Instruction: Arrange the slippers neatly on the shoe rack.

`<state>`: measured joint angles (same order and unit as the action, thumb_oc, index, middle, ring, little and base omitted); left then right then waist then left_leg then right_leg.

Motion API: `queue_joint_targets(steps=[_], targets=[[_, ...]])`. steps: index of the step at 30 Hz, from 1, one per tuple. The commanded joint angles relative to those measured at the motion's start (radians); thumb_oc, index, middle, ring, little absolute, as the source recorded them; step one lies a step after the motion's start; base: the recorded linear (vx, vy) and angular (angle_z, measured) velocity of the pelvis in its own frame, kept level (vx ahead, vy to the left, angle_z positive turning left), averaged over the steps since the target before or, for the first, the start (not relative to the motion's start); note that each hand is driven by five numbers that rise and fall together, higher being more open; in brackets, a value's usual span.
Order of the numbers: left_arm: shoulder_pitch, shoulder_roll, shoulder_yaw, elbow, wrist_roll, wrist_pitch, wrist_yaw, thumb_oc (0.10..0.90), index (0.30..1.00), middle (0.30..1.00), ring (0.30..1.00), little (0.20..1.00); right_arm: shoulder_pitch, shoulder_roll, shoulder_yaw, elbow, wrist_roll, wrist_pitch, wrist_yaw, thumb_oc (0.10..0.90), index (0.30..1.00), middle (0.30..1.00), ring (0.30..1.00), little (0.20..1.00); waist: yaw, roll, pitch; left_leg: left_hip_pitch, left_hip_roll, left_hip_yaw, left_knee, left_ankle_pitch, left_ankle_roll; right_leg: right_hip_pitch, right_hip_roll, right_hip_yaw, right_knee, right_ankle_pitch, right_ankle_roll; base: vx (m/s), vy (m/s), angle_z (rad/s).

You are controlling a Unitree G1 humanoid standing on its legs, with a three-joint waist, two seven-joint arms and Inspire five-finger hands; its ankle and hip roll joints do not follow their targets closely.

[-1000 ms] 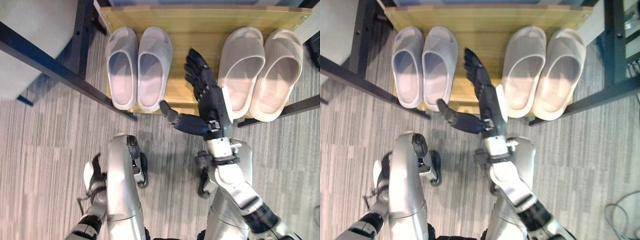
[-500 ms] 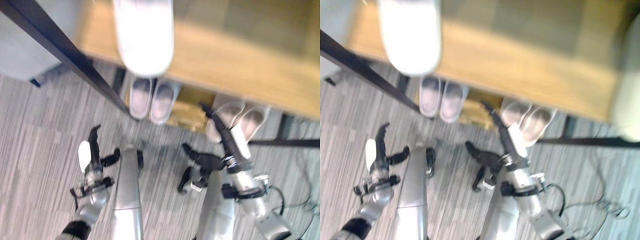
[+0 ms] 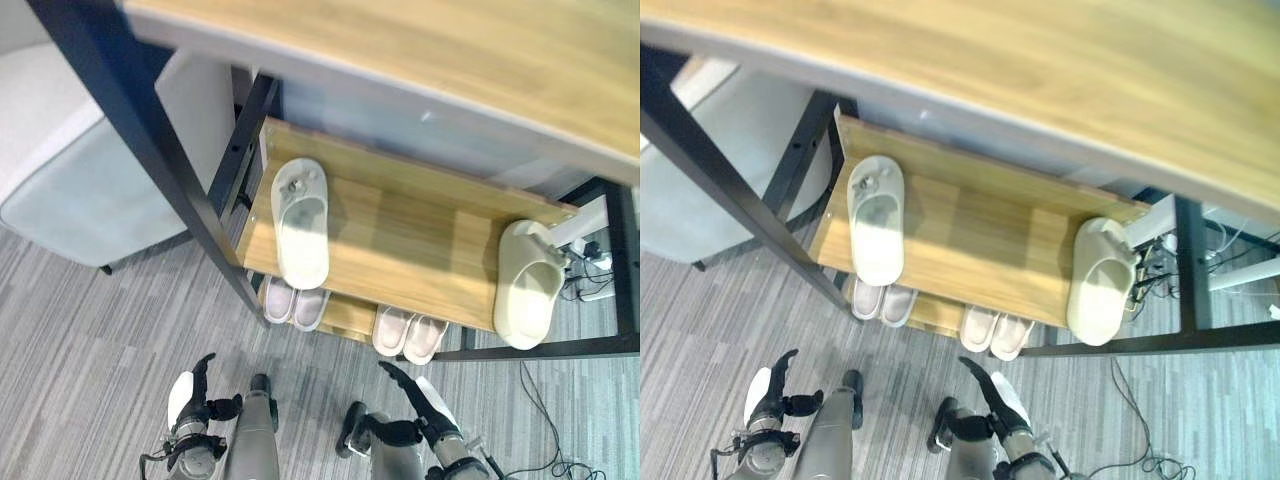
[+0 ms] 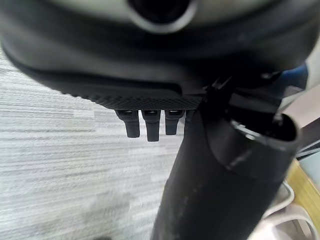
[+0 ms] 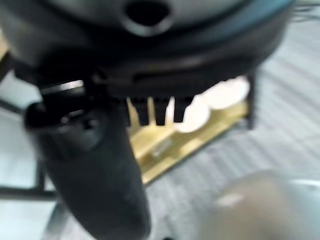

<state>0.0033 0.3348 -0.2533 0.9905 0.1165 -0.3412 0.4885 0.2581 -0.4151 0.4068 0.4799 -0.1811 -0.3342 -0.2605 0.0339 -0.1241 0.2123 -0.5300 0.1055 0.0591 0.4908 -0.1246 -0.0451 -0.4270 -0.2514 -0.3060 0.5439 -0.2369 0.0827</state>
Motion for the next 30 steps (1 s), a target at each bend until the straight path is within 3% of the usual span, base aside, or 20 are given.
queue_joint_targets(steps=[1, 5, 6, 8, 9, 11, 15, 16, 19, 21, 23, 24, 30], targets=[[0.060, 0.042, 0.008, -0.009, 0.023, -0.019, -0.048, 0.800, 0.900, 0.900, 0.900, 0.900, 0.023, 0.003, -0.093, 0.090, 0.065, -0.015, -0.008, 0.800, 0.900, 0.900, 0.900, 0.900, 0.000, 0.030, -0.106, 0.164, -0.005, -0.007, -0.193, 0.068, -0.040, 0.120, 0.013, -0.030, -0.213, 0.174, 0.074, 0.21, 0.070, -0.12], [0.129, 0.022, 0.048, 0.043, -0.016, -0.028, -0.094, 0.800, 0.900, 0.900, 0.900, 0.900, -0.018, 0.051, -0.130, 0.321, 0.086, 0.020, -0.025, 0.800, 0.900, 0.900, 0.900, 0.900, 0.011, 0.060, -0.129, 0.356, -0.025, 0.025, -0.386, 0.152, -0.048, 0.241, 0.041, 0.008, -0.317, 0.262, 0.108, 0.10, 0.011, -0.24], [0.120, 0.002, 0.051, 0.093, -0.031, -0.018, -0.108, 0.800, 0.900, 0.900, 0.900, 0.900, -0.061, 0.073, -0.143, 0.434, 0.082, 0.040, -0.052, 0.800, 0.900, 0.900, 0.900, 0.900, 0.014, 0.080, -0.126, 0.408, -0.022, 0.011, -0.433, 0.190, -0.046, 0.275, 0.075, 0.067, -0.295, 0.244, 0.114, -0.01, -0.059, -0.19], [0.119, 0.002, 0.051, 0.094, -0.031, -0.018, -0.108, 0.800, 0.900, 0.900, 0.900, 0.900, -0.062, 0.074, -0.143, 0.435, 0.082, 0.040, -0.052, 0.800, 0.900, 0.900, 0.900, 0.900, 0.014, 0.080, -0.126, 0.407, -0.022, 0.011, -0.435, 0.193, -0.046, 0.274, 0.075, 0.067, -0.299, 0.247, 0.113, -0.02, -0.056, 0.03], [0.110, -0.013, 0.046, 0.138, -0.042, -0.004, -0.126, 0.800, 0.900, 0.900, 0.900, 0.900, -0.076, 0.077, -0.148, 0.485, 0.075, 0.046, -0.060, 0.800, 0.900, 0.900, 0.900, 0.900, 0.017, 0.082, -0.134, 0.422, -0.026, 0.016, -0.446, 0.198, -0.040, 0.325, 0.092, 0.096, -0.303, 0.231, 0.121, -0.08, -0.169, 0.11], [0.069, -0.043, 0.037, 0.188, -0.051, 0.007, -0.130, 0.800, 0.900, 0.900, 0.900, 0.900, -0.114, 0.122, -0.162, 0.635, 0.123, 0.076, -0.087, 0.800, 0.900, 0.900, 0.900, 0.900, 0.029, 0.082, -0.156, 0.461, -0.017, -0.006, -0.466, 0.188, -0.049, 0.408, 0.129, 0.113, -0.366, 0.146, 0.080, -0.13, -0.307, 0.24], [0.037, -0.040, -0.014, 0.195, -0.015, 0.013, -0.158, 0.800, 0.900, 0.900, 0.900, 0.900, -0.126, 0.118, -0.158, 0.679, 0.136, 0.083, -0.075, 0.800, 0.900, 0.900, 0.900, 0.900, 0.019, 0.084, -0.168, 0.476, -0.002, -0.012, -0.486, 0.194, -0.059, 0.445, 0.162, 0.107, -0.405, 0.120, 0.056, -0.10, -0.189, 0.15], [0.014, -0.029, -0.056, 0.180, 0.030, 0.015, -0.168, 0.800, 0.900, 0.900, 0.900, 0.900, -0.116, 0.110, -0.156, 0.672, 0.139, 0.083, -0.068, 0.800, 0.900, 0.900, 0.900, 0.900, 0.009, 0.090, -0.172, 0.459, 0.017, -0.014, -0.493, 0.225, -0.074, 0.451, 0.177, 0.099, -0.418, 0.107, 0.043, -0.15, -0.127, 0.06], [-0.022, -0.023, -0.102, 0.156, 0.069, 0.019, -0.177, 0.800, 0.900, 0.900, 0.900, 0.900, -0.110, 0.101, -0.154, 0.668, 0.150, 0.080, -0.059, 0.800, 0.900, 0.900, 0.900, 0.900, -0.001, 0.087, -0.165, 0.437, 0.021, -0.027, -0.477, 0.239, -0.080, 0.451, 0.180, 0.099, -0.431, 0.114, 0.031, -0.16, -0.109, 0.11], [-0.036, -0.024, -0.114, 0.149, 0.076, 0.017, -0.181, 0.800, 0.900, 0.900, 0.900, 0.900, -0.109, 0.096, -0.150, 0.668, 0.147, 0.080, -0.058, 0.800, 0.900, 0.900, 0.900, 0.900, -0.004, 0.083, -0.160, 0.431, 0.011, -0.035, -0.457, 0.225, -0.078, 0.447, 0.177, 0.102, -0.430, 0.119, 0.028, -0.17, -0.078, 0.01], [-0.045, -0.035, -0.146, 0.127, 0.091, 0.006, -0.198, 0.800, 0.900, 0.900, 0.900, 0.900, -0.110, 0.091, -0.144, 0.675, 0.137, 0.083, -0.047, 0.800, 0.900, 0.900, 0.900, 0.900, -0.017, 0.070, -0.158, 0.452, -0.038, -0.061, -0.399, 0.142, -0.058, 0.428, 0.165, 0.117, -0.443, 0.137, 0.024, -0.14, -0.054, -0.04], [-0.045, -0.035, -0.147, 0.127, 0.091, 0.006, -0.198, 0.800, 0.900, 0.900, 0.900, 0.900, -0.110, 0.091, -0.144, 0.675, 0.137, 0.083, -0.047, 0.800, 0.900, 0.900, 0.900, 0.900, -0.016, 0.070, -0.157, 0.453, -0.037, -0.060, -0.395, 0.138, -0.058, 0.430, 0.165, 0.118, -0.442, 0.136, 0.024, -0.06, 0.007, -0.03], [-0.015, -0.048, -0.265, -0.002, 0.087, -0.006, -0.313, 0.800, 0.900, 0.900, 0.900, 0.900, -0.111, 0.081, -0.179, 0.669, 0.168, 0.092, -0.044, 0.800, 0.900, 0.900, 0.900, 0.900, -0.048, 0.114, -0.185, 0.516, -0.072, -0.038, -0.470, 0.110, -0.029, 0.438, 0.171, 0.169, -0.482, 0.161, 0.040, 0.03, 0.052, -0.17]])
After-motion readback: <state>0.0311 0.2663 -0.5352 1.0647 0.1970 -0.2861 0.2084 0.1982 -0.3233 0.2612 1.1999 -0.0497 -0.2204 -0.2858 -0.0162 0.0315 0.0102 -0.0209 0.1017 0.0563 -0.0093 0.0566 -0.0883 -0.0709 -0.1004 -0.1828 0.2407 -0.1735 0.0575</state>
